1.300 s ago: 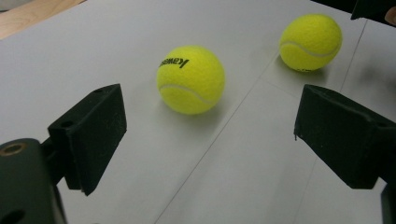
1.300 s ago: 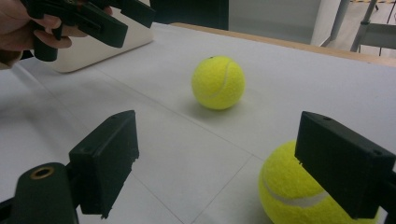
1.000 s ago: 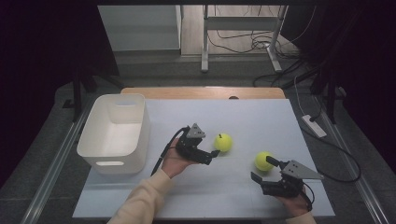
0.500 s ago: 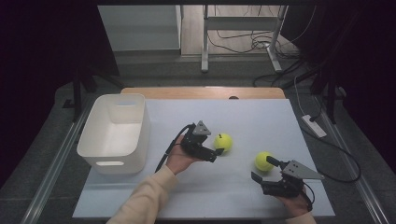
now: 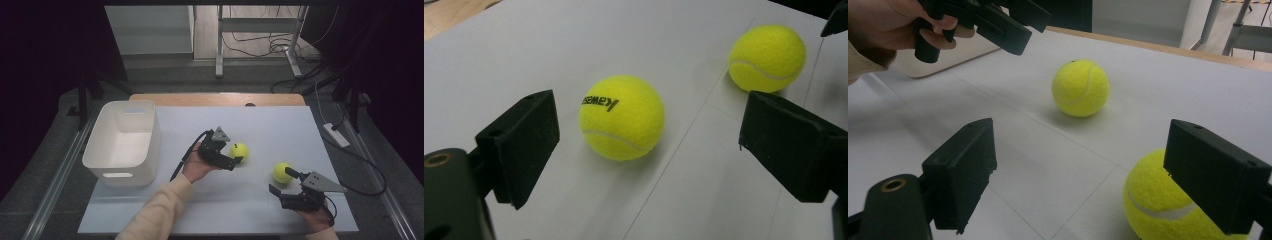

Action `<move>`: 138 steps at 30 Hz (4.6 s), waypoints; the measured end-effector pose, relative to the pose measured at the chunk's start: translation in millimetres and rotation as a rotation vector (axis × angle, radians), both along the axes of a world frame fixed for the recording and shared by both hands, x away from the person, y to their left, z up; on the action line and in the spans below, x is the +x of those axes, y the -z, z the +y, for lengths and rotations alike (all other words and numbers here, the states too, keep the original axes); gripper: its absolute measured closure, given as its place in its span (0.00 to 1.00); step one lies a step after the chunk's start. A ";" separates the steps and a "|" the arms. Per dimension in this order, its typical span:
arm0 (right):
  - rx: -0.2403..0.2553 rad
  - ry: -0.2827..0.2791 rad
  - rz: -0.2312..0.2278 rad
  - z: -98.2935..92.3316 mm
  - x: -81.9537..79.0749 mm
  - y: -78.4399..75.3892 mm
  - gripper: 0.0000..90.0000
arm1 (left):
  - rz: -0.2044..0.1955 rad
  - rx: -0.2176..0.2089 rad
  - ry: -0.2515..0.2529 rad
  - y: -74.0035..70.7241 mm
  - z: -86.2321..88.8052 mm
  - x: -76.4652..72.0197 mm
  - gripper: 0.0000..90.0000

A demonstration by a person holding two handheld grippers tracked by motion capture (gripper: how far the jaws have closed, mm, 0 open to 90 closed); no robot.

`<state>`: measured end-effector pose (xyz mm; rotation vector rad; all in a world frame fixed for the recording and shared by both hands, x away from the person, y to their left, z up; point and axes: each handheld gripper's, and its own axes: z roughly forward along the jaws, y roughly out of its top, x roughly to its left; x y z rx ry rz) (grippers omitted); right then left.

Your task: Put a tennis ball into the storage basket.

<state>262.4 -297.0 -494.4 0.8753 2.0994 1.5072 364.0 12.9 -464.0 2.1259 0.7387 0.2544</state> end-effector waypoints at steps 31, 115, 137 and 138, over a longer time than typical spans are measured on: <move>0.004 0.000 -0.003 -0.9 0.2 -0.5 0.15 | 0.055 0.055 -0.010 16.9 -21.6 26.1 0.10; 0.001 0.007 0.000 -2.0 1.0 0.4 0.15 | 0.055 -0.029 0.000 8.3 -15.7 26.1 0.29; -0.001 0.007 -0.006 -1.3 0.8 0.4 0.15 | 0.001 -0.118 -0.025 -16.5 0.2 17.8 0.29; -0.001 0.008 -0.005 -1.4 0.8 0.5 0.15 | -0.002 -0.123 -0.025 -17.6 1.1 18.0 0.29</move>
